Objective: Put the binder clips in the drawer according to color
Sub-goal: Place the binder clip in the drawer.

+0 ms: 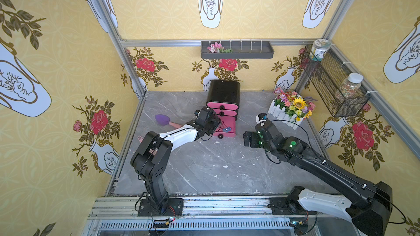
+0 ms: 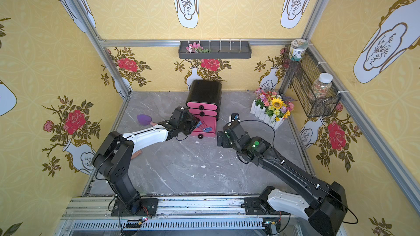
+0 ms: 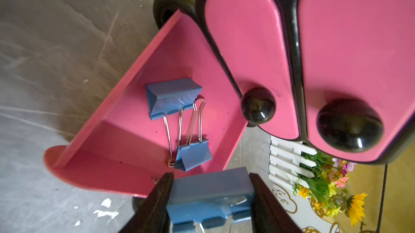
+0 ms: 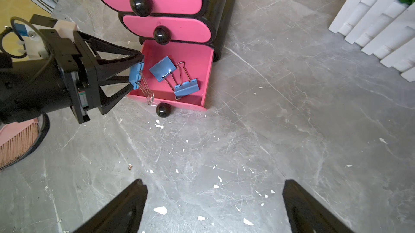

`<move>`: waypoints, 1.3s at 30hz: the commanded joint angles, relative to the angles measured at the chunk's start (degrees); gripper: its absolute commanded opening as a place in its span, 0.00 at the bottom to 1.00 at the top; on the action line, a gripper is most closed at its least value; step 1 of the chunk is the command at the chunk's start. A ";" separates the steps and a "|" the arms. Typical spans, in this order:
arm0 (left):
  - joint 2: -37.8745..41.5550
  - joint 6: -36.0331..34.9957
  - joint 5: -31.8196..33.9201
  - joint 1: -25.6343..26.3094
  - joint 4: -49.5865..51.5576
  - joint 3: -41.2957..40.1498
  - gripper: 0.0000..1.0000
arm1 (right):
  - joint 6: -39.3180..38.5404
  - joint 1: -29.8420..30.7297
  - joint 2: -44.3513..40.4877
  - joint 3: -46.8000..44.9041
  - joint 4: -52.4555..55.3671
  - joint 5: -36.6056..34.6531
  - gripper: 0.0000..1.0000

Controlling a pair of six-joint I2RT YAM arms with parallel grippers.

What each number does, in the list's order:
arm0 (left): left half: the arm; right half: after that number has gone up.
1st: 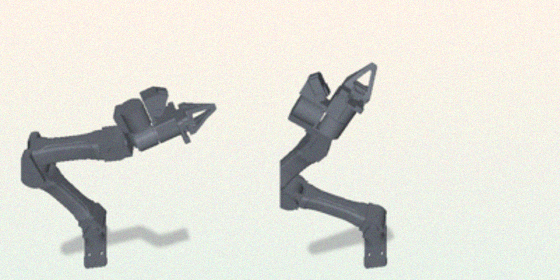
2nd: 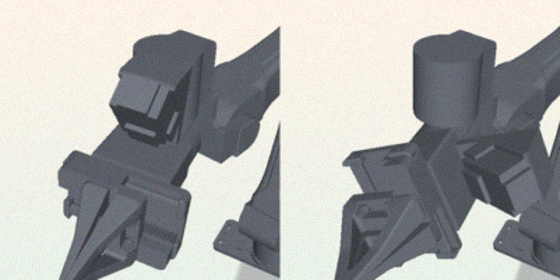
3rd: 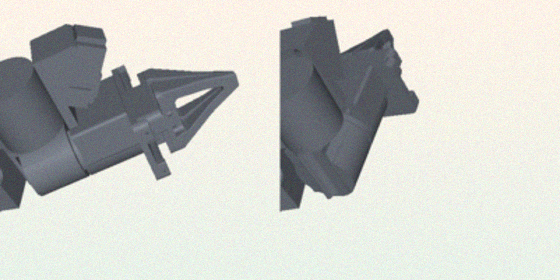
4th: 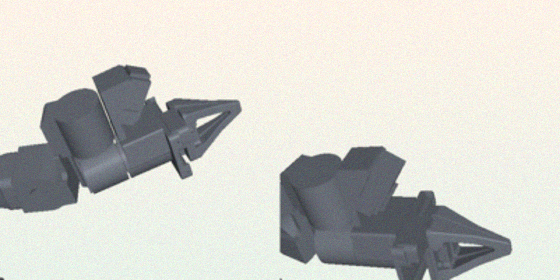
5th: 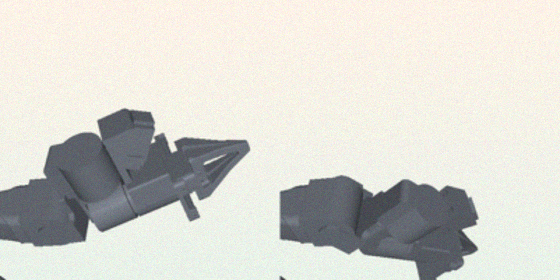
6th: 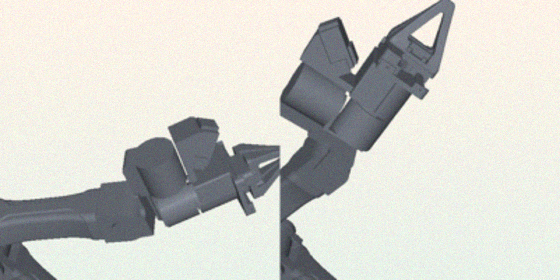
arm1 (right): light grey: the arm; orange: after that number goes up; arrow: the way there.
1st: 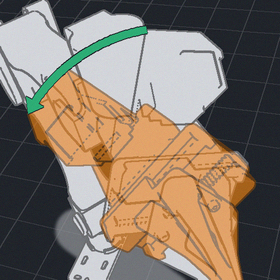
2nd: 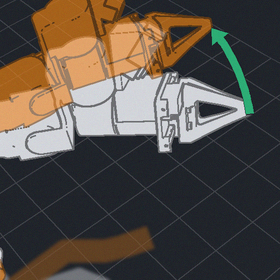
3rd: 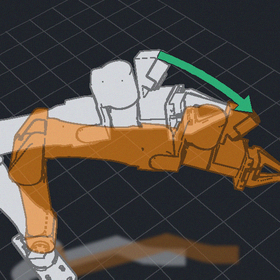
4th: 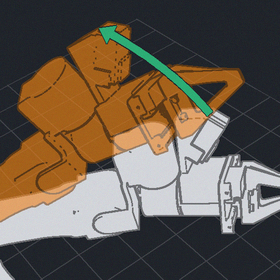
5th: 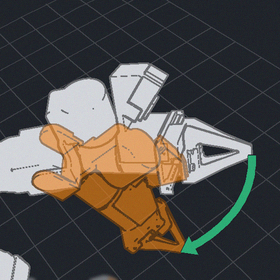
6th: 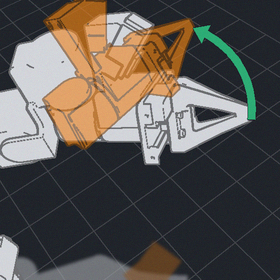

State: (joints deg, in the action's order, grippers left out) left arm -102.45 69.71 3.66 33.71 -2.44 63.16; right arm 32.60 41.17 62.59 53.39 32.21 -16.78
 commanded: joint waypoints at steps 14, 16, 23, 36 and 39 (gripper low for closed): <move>-4.95 8.02 -0.01 1.53 -10.57 0.30 0.68 | 1.24 -0.30 2.07 -0.74 -1.08 1.04 0.99; -4.35 7.66 0.04 1.53 -10.70 -0.12 0.75 | 1.53 -0.21 2.74 -0.90 -1.79 1.42 0.99; -0.53 7.20 0.55 1.71 -13.50 -4.47 0.85 | 2.20 0.69 5.92 -1.28 -4.44 3.12 0.99; 23.22 -8.25 5.18 1.62 -0.33 -10.28 0.85 | 6.19 1.59 21.41 0.89 -20.53 12.14 0.75; 28.53 -10.83 5.78 1.53 4.54 -12.28 0.85 | 8.05 1.33 25.56 2.45 -23.61 14.22 0.71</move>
State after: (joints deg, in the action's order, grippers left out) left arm -76.71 64.38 8.01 35.33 -5.15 52.42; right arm 38.24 42.68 86.06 54.74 15.00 -5.56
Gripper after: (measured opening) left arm 0.846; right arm 0.717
